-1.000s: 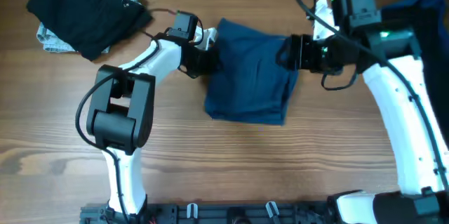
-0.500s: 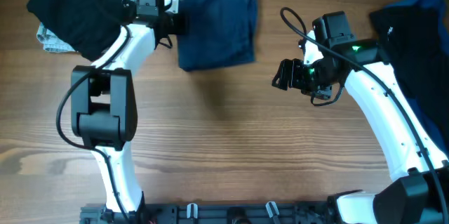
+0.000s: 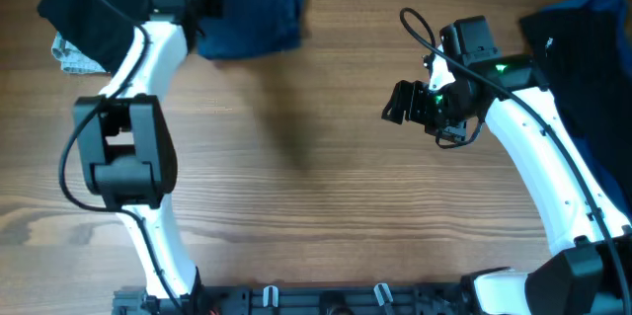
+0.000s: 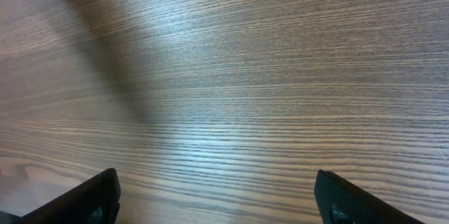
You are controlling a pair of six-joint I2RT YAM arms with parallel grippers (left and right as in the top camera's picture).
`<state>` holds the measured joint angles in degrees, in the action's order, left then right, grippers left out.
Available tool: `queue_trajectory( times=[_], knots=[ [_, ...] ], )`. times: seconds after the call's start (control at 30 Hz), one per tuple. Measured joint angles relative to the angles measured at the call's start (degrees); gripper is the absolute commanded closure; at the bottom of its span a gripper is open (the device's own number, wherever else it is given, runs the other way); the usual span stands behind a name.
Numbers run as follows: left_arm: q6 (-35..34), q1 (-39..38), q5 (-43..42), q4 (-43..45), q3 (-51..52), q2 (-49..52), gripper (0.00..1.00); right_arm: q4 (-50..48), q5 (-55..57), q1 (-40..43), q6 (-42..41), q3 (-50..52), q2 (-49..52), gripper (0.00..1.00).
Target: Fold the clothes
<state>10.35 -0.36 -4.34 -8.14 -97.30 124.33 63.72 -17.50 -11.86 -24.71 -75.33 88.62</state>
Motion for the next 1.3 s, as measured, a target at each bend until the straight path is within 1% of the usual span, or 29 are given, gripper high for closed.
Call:
queue_trajectory(
  times=[0.03,0.1,0.23,0.4,0.83,1.3],
  knots=[
    [0.24,0.46,0.24,-0.07,-0.55,0.0,0.96,0.0,0.02,0.0,-0.09,0.0,0.0,0.1],
    [1.16,1.44,0.68,-0.26,-1.62,0.0,0.96,0.02,0.0,0.0,-0.17,0.0,0.0,0.05],
    [1.9,3.32,1.55,-0.35,-2.67,0.0,0.95,0.02,0.0,0.0,-0.79,0.0,0.0,0.0],
    [2.25,4.92,1.75,-0.35,-2.86,0.0,0.96,0.0,0.02,0.0,-1.22,0.0,0.0,0.0],
    [-0.85,4.96,12.02,0.9,-2.86,0.02,0.96,0.02,0.02,0.0,-1.25,0.0,0.0,0.01],
    [-2.54,5.01,16.87,-0.46,-2.86,-0.15,0.96,0.55,0.0,0.0,-1.22,0.0,0.0,0.01]
  ],
)
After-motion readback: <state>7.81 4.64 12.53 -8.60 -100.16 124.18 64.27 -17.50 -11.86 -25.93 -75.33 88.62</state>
